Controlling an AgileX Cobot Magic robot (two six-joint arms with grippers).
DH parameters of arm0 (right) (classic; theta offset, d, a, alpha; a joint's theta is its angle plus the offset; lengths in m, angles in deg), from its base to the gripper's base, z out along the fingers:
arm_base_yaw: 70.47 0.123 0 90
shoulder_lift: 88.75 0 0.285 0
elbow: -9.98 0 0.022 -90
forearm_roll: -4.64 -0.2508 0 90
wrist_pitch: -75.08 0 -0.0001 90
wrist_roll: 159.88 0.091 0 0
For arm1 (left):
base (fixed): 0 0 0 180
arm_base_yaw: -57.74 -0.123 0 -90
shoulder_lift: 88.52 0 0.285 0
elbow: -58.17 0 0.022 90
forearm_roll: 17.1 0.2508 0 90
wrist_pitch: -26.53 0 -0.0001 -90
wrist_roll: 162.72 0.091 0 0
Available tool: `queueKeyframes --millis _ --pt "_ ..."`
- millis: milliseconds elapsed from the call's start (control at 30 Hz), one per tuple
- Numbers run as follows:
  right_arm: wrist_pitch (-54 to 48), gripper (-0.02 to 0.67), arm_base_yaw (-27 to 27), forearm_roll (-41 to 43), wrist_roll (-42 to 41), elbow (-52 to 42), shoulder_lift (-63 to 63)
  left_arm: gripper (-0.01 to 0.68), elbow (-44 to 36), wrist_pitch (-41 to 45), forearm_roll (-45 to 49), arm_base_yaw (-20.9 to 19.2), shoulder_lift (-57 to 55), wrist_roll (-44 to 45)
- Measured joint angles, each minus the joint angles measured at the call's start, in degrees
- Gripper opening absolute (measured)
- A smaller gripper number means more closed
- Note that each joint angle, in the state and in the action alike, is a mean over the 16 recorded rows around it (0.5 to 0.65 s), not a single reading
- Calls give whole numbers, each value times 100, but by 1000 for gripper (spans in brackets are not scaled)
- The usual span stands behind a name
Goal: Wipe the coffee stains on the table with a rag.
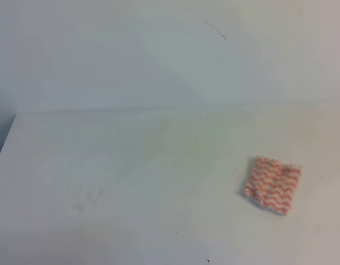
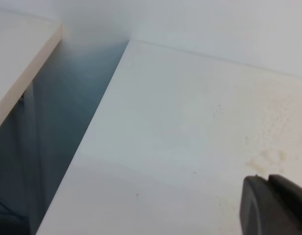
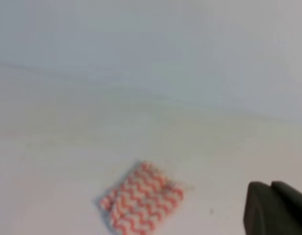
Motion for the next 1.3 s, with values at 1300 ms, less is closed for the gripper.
queueKeyframes --millis 1300 --pt "783 -4 -2154 354 -16 -3756 3396 -1 110 42 0 2 -63 -2"
